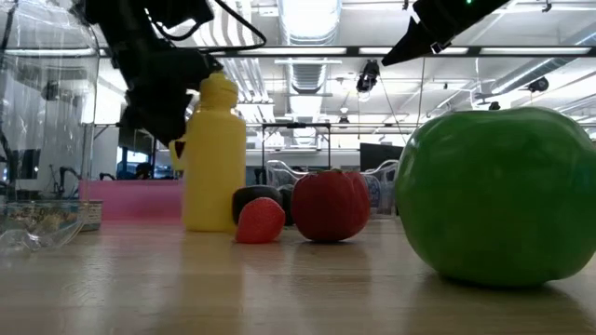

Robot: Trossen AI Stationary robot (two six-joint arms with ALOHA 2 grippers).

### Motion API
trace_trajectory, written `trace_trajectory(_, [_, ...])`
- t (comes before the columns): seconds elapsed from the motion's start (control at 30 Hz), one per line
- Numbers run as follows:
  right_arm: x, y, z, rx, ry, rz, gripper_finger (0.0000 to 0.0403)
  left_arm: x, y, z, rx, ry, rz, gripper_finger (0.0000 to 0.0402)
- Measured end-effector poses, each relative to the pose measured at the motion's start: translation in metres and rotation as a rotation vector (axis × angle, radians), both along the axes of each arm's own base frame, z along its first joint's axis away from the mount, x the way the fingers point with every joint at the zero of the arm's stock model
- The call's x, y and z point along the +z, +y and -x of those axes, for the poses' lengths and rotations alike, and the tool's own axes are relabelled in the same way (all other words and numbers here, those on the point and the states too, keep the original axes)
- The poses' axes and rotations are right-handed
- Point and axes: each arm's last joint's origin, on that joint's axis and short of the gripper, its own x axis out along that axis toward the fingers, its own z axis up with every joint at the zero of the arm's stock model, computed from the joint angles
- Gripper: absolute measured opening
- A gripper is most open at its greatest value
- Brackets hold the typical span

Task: Pick & Place Food Item
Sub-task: Put the yellow water bottle into the right transparent bin

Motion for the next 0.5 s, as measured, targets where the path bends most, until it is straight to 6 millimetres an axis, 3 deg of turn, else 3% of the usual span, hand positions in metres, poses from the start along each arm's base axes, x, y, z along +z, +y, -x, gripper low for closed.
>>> trace_trajectory(0.5, [0.0,0.0,0.0,0.0,-0.001,0.0,0.0008,0.0,0.011,-0.018,-0.062,-0.112,-0.051,0.0001])
